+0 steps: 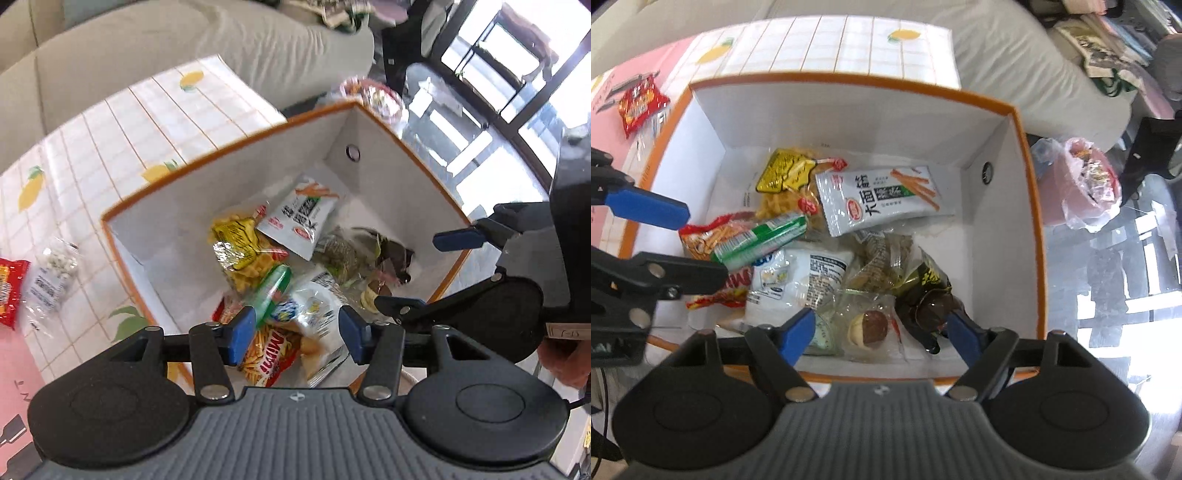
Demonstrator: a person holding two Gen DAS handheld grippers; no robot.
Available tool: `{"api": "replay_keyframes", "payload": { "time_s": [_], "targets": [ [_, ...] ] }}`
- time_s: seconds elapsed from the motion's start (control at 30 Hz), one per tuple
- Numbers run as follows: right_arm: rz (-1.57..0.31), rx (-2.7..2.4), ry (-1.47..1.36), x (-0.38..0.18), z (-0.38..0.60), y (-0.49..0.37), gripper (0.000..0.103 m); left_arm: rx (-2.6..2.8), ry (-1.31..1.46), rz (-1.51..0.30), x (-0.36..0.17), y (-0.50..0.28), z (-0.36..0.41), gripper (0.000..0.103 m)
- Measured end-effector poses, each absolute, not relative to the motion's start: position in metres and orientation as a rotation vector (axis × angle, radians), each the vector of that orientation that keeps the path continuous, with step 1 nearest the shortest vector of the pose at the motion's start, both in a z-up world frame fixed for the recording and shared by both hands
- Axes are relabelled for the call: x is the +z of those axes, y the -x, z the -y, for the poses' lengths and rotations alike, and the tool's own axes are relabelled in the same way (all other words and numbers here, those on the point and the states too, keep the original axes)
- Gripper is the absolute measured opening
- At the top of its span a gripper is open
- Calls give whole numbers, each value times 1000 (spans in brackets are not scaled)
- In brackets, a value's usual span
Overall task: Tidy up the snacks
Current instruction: 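Move both tools back toward the red chip bag and clear candy bag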
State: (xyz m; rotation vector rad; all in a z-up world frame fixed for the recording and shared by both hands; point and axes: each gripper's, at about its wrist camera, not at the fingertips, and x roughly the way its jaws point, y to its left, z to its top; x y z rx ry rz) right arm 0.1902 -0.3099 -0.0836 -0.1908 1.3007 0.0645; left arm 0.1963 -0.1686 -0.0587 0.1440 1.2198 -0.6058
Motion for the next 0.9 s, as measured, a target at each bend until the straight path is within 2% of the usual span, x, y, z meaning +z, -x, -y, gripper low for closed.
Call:
{"api": "replay_keyframes", "payload": {
  "time_s": [0.03, 0.43, 0.6, 0.9],
  "targets": [
    [-1285, 54, 182, -80, 309, -187, 82, -604, -140, -1207, -55, -194, 165, 61],
    [-974, -59, 83, -33, 270, -150, 85, -507, -88, -996, -12, -163, 102, 61],
    [-856, -17, 1, -28, 236, -137, 85, -431, -43, -944, -9, -155, 62, 61],
    [-709, 44, 23, -34, 163, -119, 85, -260, 20, -859, -21, -136, -11, 61]
  ]
}}
